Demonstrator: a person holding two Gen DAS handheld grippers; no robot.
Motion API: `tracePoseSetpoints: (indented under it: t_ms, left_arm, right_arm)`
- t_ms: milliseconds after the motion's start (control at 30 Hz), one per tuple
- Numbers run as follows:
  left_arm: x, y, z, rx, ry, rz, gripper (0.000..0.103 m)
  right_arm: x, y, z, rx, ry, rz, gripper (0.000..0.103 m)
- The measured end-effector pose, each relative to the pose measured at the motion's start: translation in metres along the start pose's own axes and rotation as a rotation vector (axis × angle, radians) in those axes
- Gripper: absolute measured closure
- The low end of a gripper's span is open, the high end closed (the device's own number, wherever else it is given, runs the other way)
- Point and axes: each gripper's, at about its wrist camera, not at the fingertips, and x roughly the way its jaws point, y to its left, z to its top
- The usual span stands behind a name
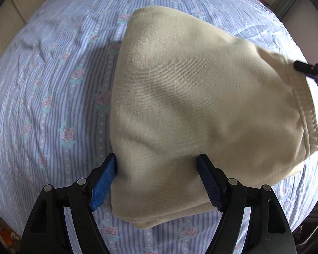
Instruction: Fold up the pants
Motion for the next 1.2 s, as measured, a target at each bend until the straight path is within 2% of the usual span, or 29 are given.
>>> tracePoseSetpoints:
  t_ms: [133,200,300,367,467,500,533,600,633,767,800,833,867,900,933,1000,1100,1200]
  left_arm:
    - [-0.015,-0.014,-0.003,0.033,-0.024,-0.019,0.026]
    - [-0.017,-0.021,-0.005,0.049,-0.033,-0.016,0.025]
    - [-0.010,-0.034,-0.006,0.088,-0.024,0.036,0.022]
    - [-0.008,-0.042,-0.006,0.111,-0.020,0.055,0.019]
    - [-0.007,-0.048,-0.005,0.115,-0.014,0.060,0.018]
    - [-0.006,-0.048,-0.004,0.106,-0.014,0.054,0.018]
    - [-0.007,-0.048,-0.004,0.097,-0.014,0.048,0.018]
    - [-0.008,-0.045,-0.001,0.085,-0.010,0.039,0.018]
    - [-0.009,-0.037,-0.001,0.084,-0.007,0.038,0.018]
    - [-0.010,-0.036,0.001,0.088,0.002,0.042,0.018]
    - [-0.010,-0.036,0.002,0.091,0.002,0.042,0.018]
    - [-0.010,-0.036,0.001,0.093,0.002,0.047,0.018]
    - [-0.010,-0.036,0.002,0.096,0.003,0.048,0.018]
    - [-0.010,-0.035,0.003,0.097,0.003,0.048,0.018]
    - [-0.011,-0.035,0.003,0.098,0.004,0.046,0.018]
    - [-0.014,-0.035,0.002,0.091,0.001,0.037,0.017]
    - [-0.013,-0.033,0.002,0.083,-0.001,0.030,0.015]
    - [-0.007,-0.030,0.005,0.101,0.008,0.049,0.015]
  right_arm:
    - [-0.035,-0.003,0.002,0.005,-0.107,-0.003,0.096]
    - [-0.041,-0.013,-0.001,0.018,-0.135,-0.039,0.096]
    - [-0.012,-0.038,-0.009,0.080,-0.050,-0.081,0.096]
    - [0.009,-0.047,-0.016,0.075,0.003,-0.099,0.095]
    - [0.008,-0.046,-0.021,0.095,-0.009,-0.119,0.089]
    - [0.002,-0.043,-0.022,0.103,-0.015,-0.127,0.081]
    - [-0.006,-0.039,-0.026,0.112,-0.025,-0.142,0.067]
    - [-0.021,-0.030,-0.038,0.123,-0.051,-0.130,0.047]
    - [-0.024,-0.026,-0.046,0.116,-0.048,-0.123,0.047]
    - [-0.015,-0.025,-0.078,0.138,0.071,-0.123,0.048]
    - [-0.012,-0.028,-0.087,0.152,0.094,-0.128,0.053]
    - [-0.009,-0.030,-0.094,0.166,0.106,-0.110,0.070]
    - [-0.006,-0.031,-0.099,0.172,0.116,-0.087,0.076]
    - [-0.006,-0.033,-0.101,0.161,0.113,-0.090,0.080]
    - [-0.006,-0.032,-0.102,0.127,0.104,-0.106,0.088]
    - [-0.010,-0.028,-0.098,0.080,0.099,-0.139,0.092]
    - [-0.028,-0.020,-0.095,0.035,0.037,-0.177,0.093]
    - [-0.010,-0.023,-0.103,0.010,0.083,-0.219,0.092]
